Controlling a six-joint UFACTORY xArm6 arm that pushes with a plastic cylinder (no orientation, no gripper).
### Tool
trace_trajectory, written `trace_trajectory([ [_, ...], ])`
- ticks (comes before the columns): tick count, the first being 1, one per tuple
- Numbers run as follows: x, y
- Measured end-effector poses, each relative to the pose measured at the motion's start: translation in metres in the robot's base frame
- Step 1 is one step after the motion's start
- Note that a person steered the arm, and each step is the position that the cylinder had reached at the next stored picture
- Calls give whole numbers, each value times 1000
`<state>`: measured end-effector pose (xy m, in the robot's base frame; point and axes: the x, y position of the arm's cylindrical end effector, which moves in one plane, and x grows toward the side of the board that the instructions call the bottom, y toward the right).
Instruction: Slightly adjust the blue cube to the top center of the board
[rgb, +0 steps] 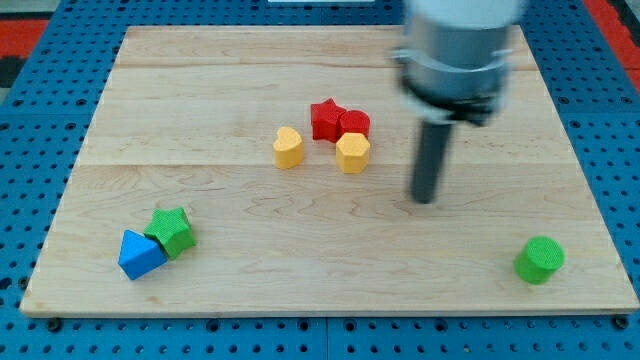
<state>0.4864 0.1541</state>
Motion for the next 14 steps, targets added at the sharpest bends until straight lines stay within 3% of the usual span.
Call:
trace_trajectory([
  [1, 47, 82],
  [2, 95, 88],
  [4, 103, -171],
  [5, 90, -125],
  [6, 60, -127],
  [7, 68, -262],
  [8, 67, -250],
  [10, 0, 20],
  [11, -78, 83],
  [12, -190, 115],
  [13, -292, 110],
  [14, -294, 107],
])
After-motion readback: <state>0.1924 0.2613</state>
